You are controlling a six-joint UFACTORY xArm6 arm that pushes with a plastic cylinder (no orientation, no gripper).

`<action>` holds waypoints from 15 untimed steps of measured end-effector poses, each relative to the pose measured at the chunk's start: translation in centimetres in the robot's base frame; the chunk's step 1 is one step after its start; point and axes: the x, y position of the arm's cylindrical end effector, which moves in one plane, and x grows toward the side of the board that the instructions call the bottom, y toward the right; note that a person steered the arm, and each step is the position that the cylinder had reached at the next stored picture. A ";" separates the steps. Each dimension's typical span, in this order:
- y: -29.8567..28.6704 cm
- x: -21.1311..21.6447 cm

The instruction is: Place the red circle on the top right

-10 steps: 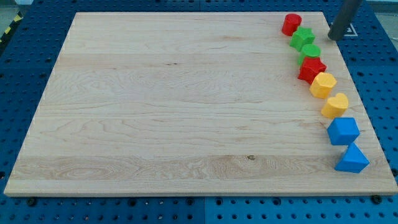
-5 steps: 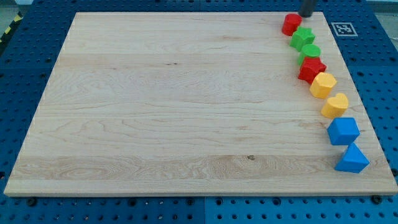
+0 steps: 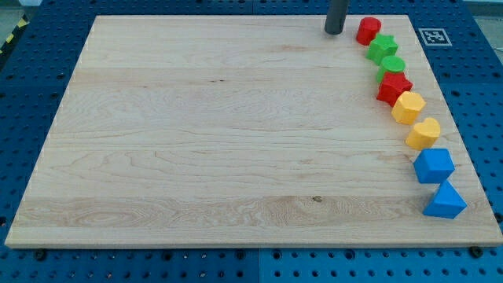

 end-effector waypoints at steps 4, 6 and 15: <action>1.6 0.0; 3.1 0.0; 5.8 -4.6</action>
